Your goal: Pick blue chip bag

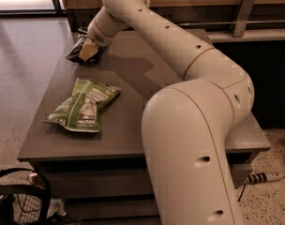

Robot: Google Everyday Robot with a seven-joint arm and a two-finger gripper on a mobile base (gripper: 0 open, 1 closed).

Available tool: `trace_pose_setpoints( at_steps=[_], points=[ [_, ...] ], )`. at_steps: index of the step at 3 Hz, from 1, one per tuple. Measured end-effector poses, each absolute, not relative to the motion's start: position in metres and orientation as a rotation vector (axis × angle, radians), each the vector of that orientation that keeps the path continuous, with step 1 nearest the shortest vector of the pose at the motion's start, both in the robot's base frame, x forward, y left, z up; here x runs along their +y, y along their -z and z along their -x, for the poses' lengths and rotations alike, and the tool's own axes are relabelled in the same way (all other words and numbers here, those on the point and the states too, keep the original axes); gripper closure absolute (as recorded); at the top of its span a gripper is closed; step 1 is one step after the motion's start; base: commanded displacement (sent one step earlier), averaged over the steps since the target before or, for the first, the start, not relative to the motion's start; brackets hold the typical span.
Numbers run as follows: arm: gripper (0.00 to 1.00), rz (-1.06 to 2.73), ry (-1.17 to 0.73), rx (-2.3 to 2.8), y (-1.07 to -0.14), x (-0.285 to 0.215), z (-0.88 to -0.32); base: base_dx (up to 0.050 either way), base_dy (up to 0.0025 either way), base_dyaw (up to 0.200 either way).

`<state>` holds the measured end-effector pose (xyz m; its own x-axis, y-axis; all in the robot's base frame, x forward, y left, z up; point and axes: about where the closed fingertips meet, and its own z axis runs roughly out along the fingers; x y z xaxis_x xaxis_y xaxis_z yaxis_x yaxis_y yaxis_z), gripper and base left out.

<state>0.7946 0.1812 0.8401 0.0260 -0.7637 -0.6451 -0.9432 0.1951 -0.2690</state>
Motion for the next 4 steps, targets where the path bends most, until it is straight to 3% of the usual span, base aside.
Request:
trace_pose_setpoints(
  at_steps=[1, 4],
  points=[
    [1.0, 1.607, -0.327, 1.773, -0.84, 0.182, -0.795, 0.0, 0.0, 0.0],
    [1.0, 1.684, -0.296, 1.647, -0.913, 0.179, -0.761, 0.0, 0.0, 0.0]
  ],
)
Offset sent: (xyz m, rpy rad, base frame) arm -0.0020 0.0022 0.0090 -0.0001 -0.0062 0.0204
